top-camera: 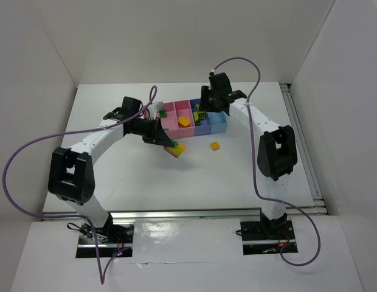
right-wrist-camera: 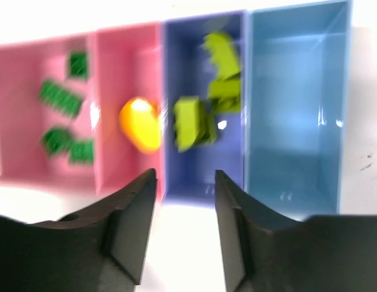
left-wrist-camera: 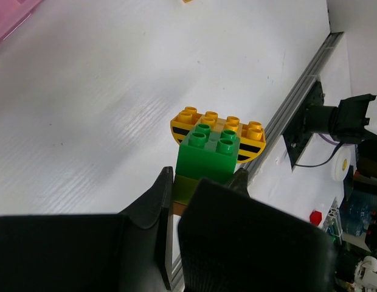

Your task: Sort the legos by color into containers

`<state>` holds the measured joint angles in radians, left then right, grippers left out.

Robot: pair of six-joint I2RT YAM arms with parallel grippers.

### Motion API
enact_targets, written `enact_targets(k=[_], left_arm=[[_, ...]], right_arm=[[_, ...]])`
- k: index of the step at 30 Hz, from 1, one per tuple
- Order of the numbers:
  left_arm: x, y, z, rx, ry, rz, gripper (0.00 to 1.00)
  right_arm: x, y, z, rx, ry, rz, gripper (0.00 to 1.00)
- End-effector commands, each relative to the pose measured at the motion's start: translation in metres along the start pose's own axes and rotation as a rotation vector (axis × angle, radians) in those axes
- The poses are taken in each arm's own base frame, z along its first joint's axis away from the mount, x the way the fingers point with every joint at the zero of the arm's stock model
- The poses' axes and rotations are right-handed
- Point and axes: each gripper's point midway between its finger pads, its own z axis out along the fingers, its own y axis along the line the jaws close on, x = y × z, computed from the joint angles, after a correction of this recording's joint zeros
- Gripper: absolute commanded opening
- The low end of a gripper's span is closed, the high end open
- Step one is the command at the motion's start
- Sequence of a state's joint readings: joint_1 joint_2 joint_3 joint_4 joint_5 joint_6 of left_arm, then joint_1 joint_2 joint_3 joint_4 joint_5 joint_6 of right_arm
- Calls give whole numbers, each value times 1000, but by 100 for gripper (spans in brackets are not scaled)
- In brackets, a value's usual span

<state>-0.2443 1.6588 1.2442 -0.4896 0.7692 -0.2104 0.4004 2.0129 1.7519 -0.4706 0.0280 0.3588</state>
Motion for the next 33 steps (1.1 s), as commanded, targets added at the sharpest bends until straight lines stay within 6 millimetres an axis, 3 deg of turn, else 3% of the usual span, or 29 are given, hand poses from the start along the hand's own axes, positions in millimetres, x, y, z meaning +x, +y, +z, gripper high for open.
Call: enact_targets(k=[1, 2, 3, 4, 5, 7, 8, 9, 10, 15, 21, 25, 29, 33], left_arm=[[-18, -20, -9, 80, -45, 74, 0], [-18, -20, -9, 80, -45, 75, 0], [-19, -19, -7, 80, -46, 64, 0], [-19, -21, -7, 89, -44, 50, 0], [-21, -21, -7, 91, -52, 59, 0], [-20, -16, -4, 75, -46, 28, 0], [-23, -16, -3, 75, -46, 14, 0], [-26, -13, -2, 64, -49, 15, 0], [-24, -13, -2, 63, -43, -1, 0], [-33, -17, -5, 64, -50, 7, 0], [-29, -15, -6, 43, -45, 8, 0], [-27, -18, -7, 59, -43, 19, 0], [-26, -37, -13, 240, -57, 72, 0], [-20, -68, -28, 573, -25, 103, 0]], right_arm=[[-20, 39, -66, -219, -95, -97, 49], [-14, 45, -76, -269, -96, -112, 49], [6, 44, -77, -306, -71, -132, 49], [16, 55, -89, -395, -56, -155, 51], [17, 63, -111, -442, -81, -179, 56], [45, 70, -120, -475, -46, -234, 62], [49, 74, -131, -475, -53, -260, 64], [53, 77, -135, -470, -49, -285, 67], [71, 73, -133, -449, 2, -324, 68], [105, 98, -139, -458, 61, -479, 68], [110, 116, -136, -513, 91, -461, 66], [95, 123, -156, -673, 46, -315, 66], [95, 118, -166, -793, 69, -213, 69], [94, 110, -181, -866, 57, -192, 73]])
